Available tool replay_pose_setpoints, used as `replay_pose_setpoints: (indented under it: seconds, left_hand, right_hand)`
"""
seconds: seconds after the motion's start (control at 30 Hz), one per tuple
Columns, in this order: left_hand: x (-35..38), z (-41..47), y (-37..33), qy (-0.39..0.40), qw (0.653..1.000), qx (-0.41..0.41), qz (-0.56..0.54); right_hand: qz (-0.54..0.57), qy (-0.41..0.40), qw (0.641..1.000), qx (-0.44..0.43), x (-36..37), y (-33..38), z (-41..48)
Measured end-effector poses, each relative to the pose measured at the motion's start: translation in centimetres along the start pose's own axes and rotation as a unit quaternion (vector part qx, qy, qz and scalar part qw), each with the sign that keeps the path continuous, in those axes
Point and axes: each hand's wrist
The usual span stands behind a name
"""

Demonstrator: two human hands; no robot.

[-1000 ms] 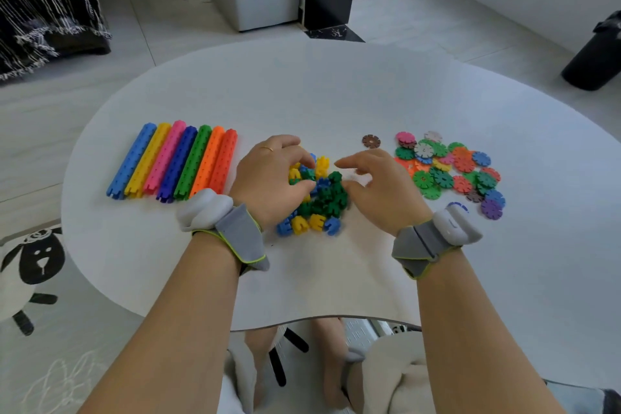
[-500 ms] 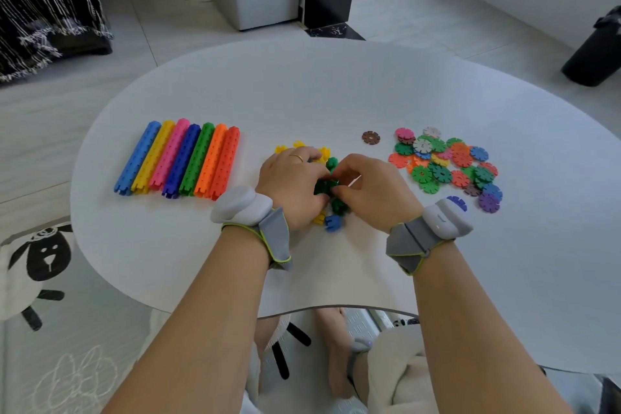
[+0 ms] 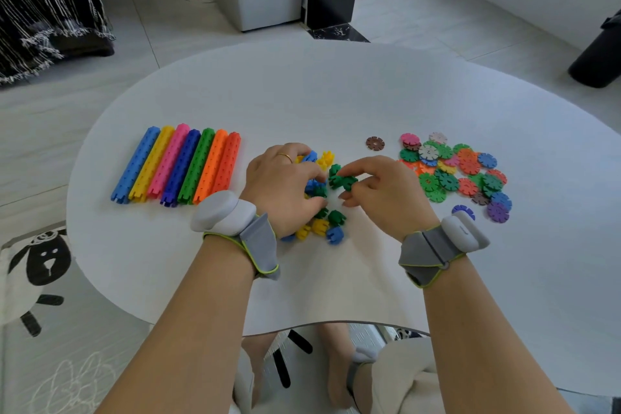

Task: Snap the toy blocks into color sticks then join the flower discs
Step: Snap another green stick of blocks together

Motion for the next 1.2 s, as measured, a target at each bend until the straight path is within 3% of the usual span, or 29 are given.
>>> replay_pose_setpoints:
  seconds: [0.23,0.57,0.83,1.03,1.2]
  left_hand:
    - [-0.3,-0.9,-1.3,-0.003,1.0,0.025,-0.019]
    - [0.0,-0.7,-2.2,0.027,0.997,0.05,0.058]
    - [0.6,-0.5,-2.3,0.007,0.998,0.036,0.05]
    - [0.6,-0.3,-1.9,0.049,0.997,0.05,0.028]
    - [-0.2,-0.1,-1.5,-0.019,0.999,0.029,-0.006]
  right_hand:
    - [-0.074,0.026,0.997,-0.025,0.8,0.0,0.1]
    - [0.075,-0.012,0.996,0.041,0.3,-1.0,0.0]
    - [0.096,-0.024,0.993,0.063,0.7,-1.3,0.2]
    - [0.094,-0.013,0.994,0.055,0.8,-1.2,0.1]
    - [0.101,-0.026,0.993,0.053,1.1,-0.7,-0.1]
Point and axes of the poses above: each hand's wrist, its own z-axis towards the middle knuckle, its own x-axis out of the palm, y = z × x, and after that the axes turned 14 degrees about -y, right-handed
